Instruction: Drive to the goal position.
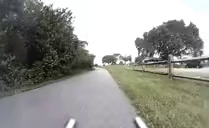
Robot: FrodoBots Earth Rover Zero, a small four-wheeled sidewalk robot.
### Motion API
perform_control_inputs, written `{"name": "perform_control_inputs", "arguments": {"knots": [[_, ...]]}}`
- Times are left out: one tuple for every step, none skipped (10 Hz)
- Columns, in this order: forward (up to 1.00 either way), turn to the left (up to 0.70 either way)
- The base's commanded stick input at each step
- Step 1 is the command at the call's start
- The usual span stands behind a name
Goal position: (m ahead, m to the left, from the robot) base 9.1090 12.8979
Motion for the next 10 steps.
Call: {"name": "perform_control_inputs", "arguments": {"knots": [[0.70,0.00],[0.70,0.00],[0.70,0.00],[0.70,0.00],[0.70,0.00],[0.70,0.00],[0.70,0.00],[0.70,0.00],[0.70,0.00],[0.70,0.00]]}}
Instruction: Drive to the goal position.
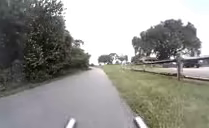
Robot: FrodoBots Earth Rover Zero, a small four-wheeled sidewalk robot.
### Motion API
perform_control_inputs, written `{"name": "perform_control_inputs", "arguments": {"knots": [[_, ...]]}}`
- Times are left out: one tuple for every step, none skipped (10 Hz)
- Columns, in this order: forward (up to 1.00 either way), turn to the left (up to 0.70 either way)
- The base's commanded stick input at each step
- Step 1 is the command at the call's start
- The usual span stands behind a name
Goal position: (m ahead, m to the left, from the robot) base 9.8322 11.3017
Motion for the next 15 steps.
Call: {"name": "perform_control_inputs", "arguments": {"knots": [[0.70,0.01],[0.70,0.14],[0.70,0.14],[0.70,0.14],[0.70,0.14],[0.70,0.14],[0.70,0.14],[0.70,0.14],[0.70,0.14],[0.70,0.14],[0.70,0.14],[0.70,0.14],[0.70,0.14],[0.70,0.14],[0.70,0.14]]}}
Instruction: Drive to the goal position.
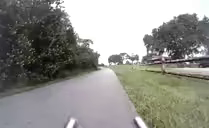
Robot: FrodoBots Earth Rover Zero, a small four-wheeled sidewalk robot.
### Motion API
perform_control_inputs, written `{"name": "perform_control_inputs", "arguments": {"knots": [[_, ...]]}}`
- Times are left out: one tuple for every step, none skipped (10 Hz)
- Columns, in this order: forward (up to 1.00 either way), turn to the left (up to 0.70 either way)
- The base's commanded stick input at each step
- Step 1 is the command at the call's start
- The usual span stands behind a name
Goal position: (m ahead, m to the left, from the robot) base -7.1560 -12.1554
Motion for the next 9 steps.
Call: {"name": "perform_control_inputs", "arguments": {"knots": [[0.70,0.14],[0.70,0.13],[0.70,0.08],[0.70,0.00],[0.70,0.00],[0.70,0.00],[0.70,0.00],[0.70,0.00],[0.70,0.00]]}}
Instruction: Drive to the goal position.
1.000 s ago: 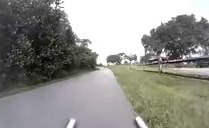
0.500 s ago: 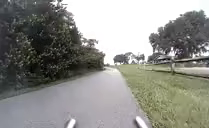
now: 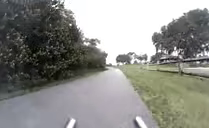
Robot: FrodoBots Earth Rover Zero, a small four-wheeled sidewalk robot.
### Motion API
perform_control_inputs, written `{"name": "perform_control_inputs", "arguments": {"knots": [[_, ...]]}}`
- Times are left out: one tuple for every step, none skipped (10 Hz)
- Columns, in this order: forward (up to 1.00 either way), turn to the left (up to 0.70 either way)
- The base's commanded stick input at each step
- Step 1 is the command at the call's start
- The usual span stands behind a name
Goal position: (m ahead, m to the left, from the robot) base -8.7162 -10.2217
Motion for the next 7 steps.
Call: {"name": "perform_control_inputs", "arguments": {"knots": [[0.70,0.00],[0.70,0.00],[0.70,0.00],[0.70,0.00],[0.70,0.00],[0.70,0.00],[0.70,0.00]]}}
